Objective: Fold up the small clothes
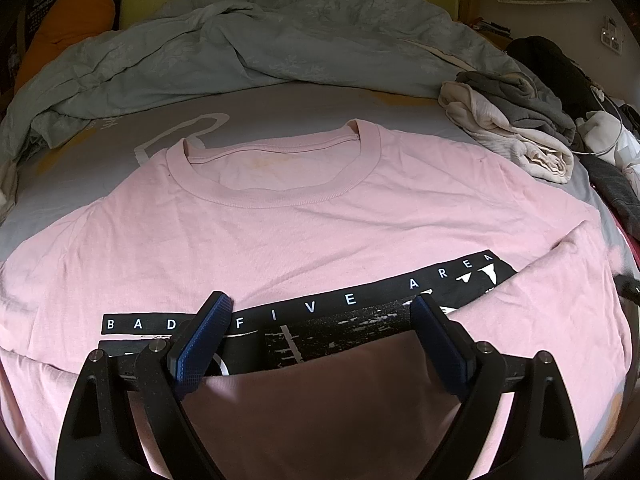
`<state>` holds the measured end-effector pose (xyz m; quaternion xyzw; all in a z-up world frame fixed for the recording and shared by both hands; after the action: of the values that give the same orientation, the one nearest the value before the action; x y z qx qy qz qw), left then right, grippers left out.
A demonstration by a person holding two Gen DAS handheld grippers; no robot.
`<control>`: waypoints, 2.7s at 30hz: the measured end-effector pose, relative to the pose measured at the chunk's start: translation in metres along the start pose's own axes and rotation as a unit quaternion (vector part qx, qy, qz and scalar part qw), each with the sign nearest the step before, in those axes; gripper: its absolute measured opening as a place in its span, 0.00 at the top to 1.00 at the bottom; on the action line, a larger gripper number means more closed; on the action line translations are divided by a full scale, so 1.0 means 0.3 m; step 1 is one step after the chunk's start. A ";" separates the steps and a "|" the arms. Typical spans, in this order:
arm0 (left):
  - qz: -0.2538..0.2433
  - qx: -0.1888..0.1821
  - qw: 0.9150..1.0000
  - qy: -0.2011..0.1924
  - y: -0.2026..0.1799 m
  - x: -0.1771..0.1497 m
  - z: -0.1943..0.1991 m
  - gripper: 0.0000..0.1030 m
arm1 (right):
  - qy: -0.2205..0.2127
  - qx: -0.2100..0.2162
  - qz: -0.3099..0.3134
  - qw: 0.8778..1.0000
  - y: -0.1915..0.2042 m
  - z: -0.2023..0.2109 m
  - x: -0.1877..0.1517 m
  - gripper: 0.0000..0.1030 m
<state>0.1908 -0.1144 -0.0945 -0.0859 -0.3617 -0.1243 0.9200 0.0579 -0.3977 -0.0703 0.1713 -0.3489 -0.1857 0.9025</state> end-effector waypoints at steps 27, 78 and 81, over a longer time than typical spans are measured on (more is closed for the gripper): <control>0.000 0.001 1.000 0.002 -0.010 -0.004 -0.006 0.11 | -0.045 -0.087 -0.008 0.995 -0.126 -0.213 0.397 0.97; 0.367 -0.067 0.927 -0.034 0.956 -0.310 0.396 0.97 | -0.001 0.077 0.205 0.976 0.802 -0.221 -0.307 0.17; 0.386 -0.050 0.918 -0.074 0.975 -0.357 0.457 0.97 | 0.010 0.066 0.195 0.979 0.766 -0.245 -0.315 0.17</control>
<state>0.1117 0.2167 -0.0889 -0.2741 -0.3607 0.2295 0.8614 0.0935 -0.1411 -0.0741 0.1611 -0.3784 0.0185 0.9113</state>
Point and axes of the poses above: each gripper's, at about its wrist camera, not at the fingertips, and z roughly against the way its jaws point, y to its left, x to its top, the point moved 6 cm from there along -z, roughly the way its jaws point, and after that the axes turned 2 degrees about -y, right-handed, at the moved point
